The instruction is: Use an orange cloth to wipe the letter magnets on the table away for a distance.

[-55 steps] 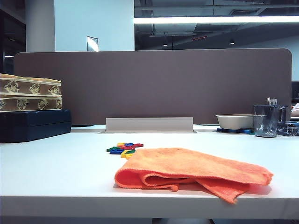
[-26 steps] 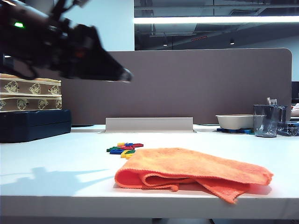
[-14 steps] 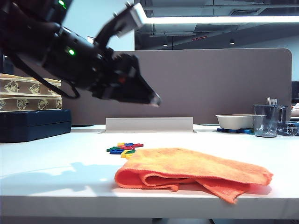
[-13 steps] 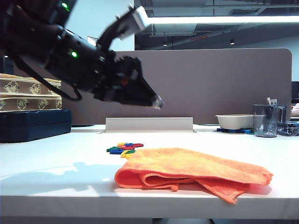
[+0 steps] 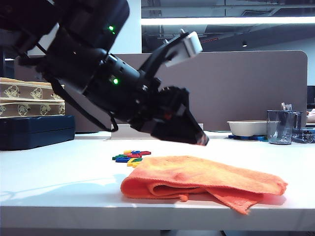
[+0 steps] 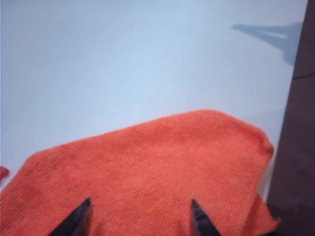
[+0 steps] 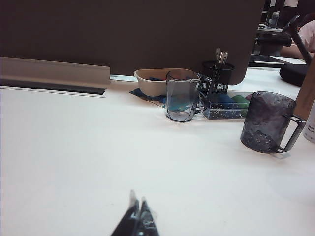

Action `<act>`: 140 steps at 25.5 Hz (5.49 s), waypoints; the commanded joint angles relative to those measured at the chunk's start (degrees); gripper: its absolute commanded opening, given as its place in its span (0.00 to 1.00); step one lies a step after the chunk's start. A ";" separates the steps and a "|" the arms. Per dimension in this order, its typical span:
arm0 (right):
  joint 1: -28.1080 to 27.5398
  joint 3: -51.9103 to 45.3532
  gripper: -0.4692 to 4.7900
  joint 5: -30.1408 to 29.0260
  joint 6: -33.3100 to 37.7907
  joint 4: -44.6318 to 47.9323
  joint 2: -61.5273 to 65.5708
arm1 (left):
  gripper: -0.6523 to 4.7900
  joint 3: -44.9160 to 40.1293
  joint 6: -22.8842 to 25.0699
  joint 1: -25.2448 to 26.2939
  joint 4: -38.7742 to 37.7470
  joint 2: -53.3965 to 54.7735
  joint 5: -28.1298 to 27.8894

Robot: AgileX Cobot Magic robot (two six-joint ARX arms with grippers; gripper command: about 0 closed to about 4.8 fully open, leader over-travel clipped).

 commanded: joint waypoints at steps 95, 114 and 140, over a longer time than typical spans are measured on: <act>0.26 -0.44 0.08 0.04 0.07 0.50 -0.20 | 0.11 35.82 4.96 12.09 -17.70 28.98 -10.64; 0.24 -0.44 0.08 0.04 0.07 0.50 -0.20 | 0.11 35.87 4.94 33.81 -25.62 28.00 -14.67; 0.26 -0.44 0.08 0.04 0.07 0.48 -0.20 | 0.11 35.87 2.36 20.76 -19.17 8.92 -8.87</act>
